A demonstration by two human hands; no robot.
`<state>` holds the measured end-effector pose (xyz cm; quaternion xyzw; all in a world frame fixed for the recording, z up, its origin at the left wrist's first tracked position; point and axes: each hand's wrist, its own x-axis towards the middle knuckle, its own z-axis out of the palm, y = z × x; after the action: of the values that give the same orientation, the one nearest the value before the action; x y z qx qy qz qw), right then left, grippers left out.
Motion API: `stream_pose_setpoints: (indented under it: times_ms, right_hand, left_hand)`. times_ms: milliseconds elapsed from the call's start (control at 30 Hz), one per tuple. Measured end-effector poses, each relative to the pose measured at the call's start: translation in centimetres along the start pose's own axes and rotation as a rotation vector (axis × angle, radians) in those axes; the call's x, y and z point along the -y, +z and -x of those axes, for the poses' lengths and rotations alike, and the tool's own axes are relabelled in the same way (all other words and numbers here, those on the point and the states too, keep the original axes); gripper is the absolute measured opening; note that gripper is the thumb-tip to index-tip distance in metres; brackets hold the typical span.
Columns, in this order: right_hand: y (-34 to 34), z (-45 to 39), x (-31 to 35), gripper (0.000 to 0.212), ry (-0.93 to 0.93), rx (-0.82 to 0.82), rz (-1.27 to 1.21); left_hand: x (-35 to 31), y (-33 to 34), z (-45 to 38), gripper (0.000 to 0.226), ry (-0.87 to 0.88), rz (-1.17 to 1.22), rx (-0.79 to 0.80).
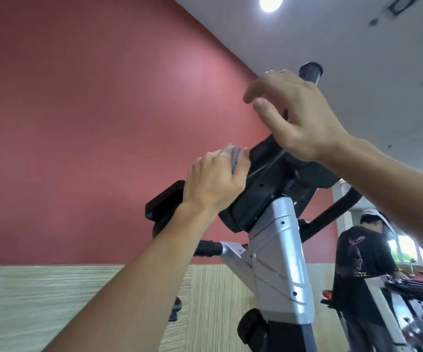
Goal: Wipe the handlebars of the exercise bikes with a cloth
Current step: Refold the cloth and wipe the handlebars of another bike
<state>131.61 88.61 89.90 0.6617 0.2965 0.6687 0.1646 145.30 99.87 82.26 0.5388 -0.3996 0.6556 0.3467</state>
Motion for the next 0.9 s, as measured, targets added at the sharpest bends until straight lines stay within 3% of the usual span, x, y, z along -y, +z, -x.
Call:
stream_pose_setpoints:
  times_ms: [67, 167, 233, 367, 567, 733, 900]
  right_hand:
    - [-1.5, -0.2, -1.2, 0.037, 0.061, 0.171, 0.149]
    - [-1.7, 1.1, -2.2, 0.044, -0.010, 0.358, 0.437]
    - [-1.1, 2.6, -2.4, 0.041, -0.071, 0.321, 0.494]
    - [0.4, 3.5, -1.5, 0.034, -0.016, 0.190, 0.426]
    - [0.4, 3.3, -1.9, 0.030, 0.041, 0.133, 0.294]
    - [-0.5, 2.6, -2.0, 0.026, 0.062, 0.233, 0.276]
    - [-1.1, 1.8, 0.1, 0.028, 0.233, 0.381, 0.291]
  left_hand:
    - [-0.2, -0.4, -0.6, 0.048, -0.097, 0.040, 0.065]
    - [-0.9, -1.0, -1.7, 0.055, -0.251, 0.073, 0.169]
    - [-0.9, -1.5, -2.4, 0.058, -0.327, 0.084, 0.256]
    - [-1.0, -2.5, -4.2, 0.053, -0.416, 0.108, 0.471]
    - [-0.8, -2.0, -3.8, 0.053, -0.420, 0.185, 0.477]
    - [-1.4, -2.4, -4.1, 0.051, -0.482, 0.208, 0.480]
    - [-1.5, -2.7, -4.6, 0.046, -0.580, 0.204, 0.530]
